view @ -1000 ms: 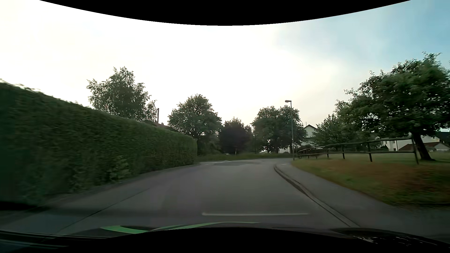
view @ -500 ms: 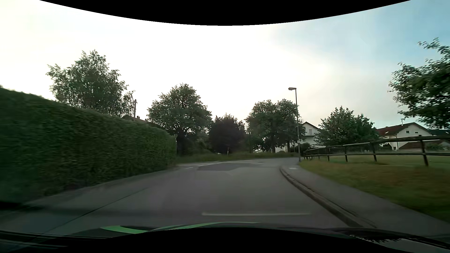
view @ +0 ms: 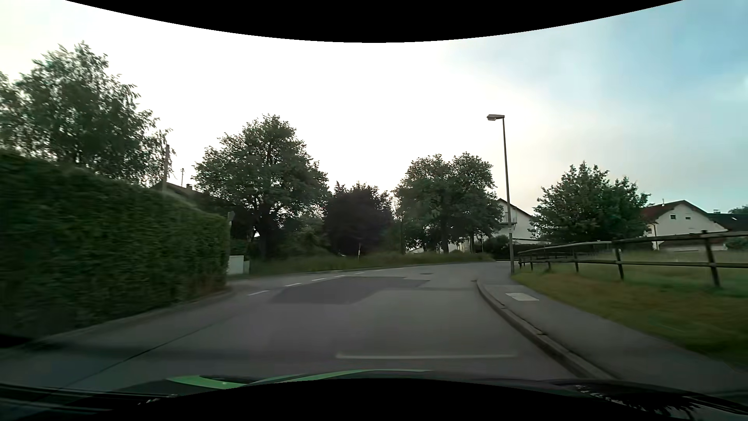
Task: Follow the waypoints while adhering to traffic rules and regulations
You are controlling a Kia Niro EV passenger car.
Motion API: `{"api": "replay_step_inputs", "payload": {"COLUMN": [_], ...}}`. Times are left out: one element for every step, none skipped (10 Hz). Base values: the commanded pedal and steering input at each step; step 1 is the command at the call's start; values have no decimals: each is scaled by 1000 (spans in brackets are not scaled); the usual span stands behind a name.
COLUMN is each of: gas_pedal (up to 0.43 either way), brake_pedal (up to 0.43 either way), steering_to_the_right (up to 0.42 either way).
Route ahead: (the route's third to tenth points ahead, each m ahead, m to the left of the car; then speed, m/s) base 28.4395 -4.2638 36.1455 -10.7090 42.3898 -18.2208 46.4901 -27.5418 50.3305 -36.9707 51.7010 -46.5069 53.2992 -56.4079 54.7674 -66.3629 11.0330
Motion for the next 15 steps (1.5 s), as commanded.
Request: {"api": "replay_step_inputs", "payload": {"gas_pedal": [79,79,79,79,87,87,87,87,87,87,87,87,98,98,98], "brake_pedal": [0,0,0,0,0,0,0,0,0,0,0,0,0,0,0], "steering_to_the_right": [48,50,51,54,58,65,73,76,78,80,82,85,86,86,88]}}
